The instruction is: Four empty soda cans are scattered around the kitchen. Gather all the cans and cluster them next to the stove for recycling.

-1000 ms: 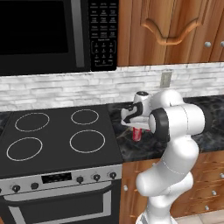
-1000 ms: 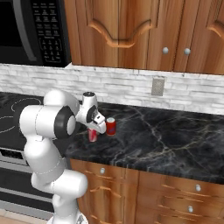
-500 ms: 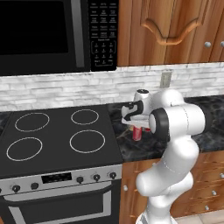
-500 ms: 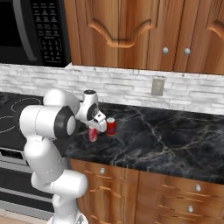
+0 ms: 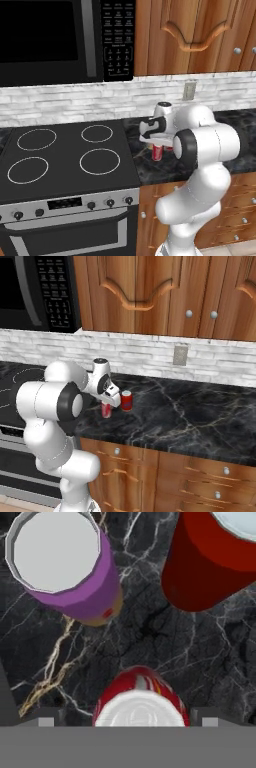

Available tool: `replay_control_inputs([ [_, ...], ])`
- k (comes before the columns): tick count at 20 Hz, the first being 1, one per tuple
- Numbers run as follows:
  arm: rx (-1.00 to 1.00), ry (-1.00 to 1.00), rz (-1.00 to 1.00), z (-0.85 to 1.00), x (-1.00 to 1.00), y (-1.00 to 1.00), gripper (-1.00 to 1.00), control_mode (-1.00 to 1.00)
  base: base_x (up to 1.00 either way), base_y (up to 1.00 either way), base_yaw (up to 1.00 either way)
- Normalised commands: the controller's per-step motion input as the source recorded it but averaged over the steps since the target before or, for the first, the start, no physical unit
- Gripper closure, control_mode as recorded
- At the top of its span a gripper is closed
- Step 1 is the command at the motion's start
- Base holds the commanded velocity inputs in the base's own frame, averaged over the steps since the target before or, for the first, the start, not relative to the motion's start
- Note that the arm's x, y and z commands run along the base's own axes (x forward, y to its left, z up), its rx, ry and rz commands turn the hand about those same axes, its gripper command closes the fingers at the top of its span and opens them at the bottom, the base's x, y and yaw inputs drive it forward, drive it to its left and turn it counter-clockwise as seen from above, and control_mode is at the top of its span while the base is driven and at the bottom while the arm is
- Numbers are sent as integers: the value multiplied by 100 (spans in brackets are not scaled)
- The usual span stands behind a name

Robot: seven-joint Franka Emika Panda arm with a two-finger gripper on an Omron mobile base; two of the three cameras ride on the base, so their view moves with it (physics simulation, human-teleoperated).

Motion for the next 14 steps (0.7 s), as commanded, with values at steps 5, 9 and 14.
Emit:
replay_control_inputs([
  [5, 0, -2, 0, 20, -24, 4, -100, -100, 0, 0, 0],
  [9, 0, 0, 1, 6, -39, 0, -100, -100, 0, 0, 0],
  [14, 0, 0, 4, 6, -40, 0, -100, -100, 0, 0, 0],
])
